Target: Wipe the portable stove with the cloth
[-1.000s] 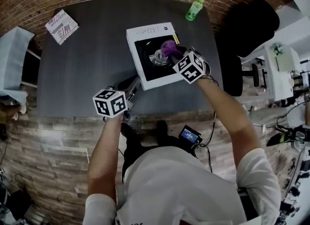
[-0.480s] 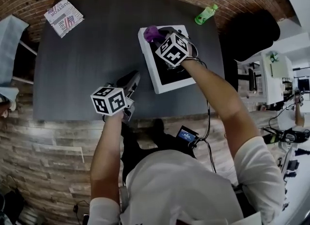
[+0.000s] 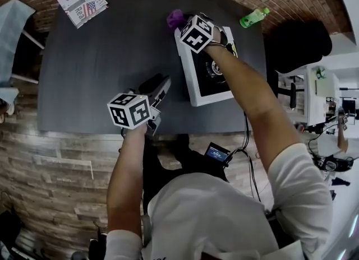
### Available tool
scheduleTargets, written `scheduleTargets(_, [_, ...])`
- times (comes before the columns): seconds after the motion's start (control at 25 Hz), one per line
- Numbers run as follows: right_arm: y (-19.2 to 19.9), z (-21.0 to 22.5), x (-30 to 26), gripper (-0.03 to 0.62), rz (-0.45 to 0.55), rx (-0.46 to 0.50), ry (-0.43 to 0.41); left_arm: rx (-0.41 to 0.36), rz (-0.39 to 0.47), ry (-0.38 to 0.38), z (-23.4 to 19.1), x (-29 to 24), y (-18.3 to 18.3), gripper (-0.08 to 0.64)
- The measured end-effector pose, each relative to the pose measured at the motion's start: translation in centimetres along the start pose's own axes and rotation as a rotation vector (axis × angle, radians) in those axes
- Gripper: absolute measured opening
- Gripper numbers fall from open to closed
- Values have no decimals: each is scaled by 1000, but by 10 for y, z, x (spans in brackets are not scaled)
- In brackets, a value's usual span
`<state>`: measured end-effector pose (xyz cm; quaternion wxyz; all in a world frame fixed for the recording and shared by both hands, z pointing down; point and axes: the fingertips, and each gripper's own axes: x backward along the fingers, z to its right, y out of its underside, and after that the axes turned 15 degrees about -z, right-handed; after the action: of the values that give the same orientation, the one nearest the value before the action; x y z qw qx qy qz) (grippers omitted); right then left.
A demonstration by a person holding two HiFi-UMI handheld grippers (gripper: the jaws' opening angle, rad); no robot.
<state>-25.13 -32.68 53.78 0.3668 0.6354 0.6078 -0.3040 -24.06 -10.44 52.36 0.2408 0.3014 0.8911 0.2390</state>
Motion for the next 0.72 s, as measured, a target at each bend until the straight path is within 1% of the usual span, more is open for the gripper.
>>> scheduleTargets(0.12, [-1, -12, -18, 123, -51, 41, -29, -2, -3, 11, -1, 1, 1, 118])
scheduleTargets(0.2, [-2, -23, -22, 123, -63, 52, -51, -1, -4, 12, -2, 2, 4, 118])
scheduleTargets(0.52, [-1, -57, -17, 121, -55, 132, -91, 12, -17, 20, -3, -1, 15, 118])
scheduleTargets(0.72, [8, -74, -5, 120, -46, 206, -102, 8, -20, 25, 0, -2, 16, 118])
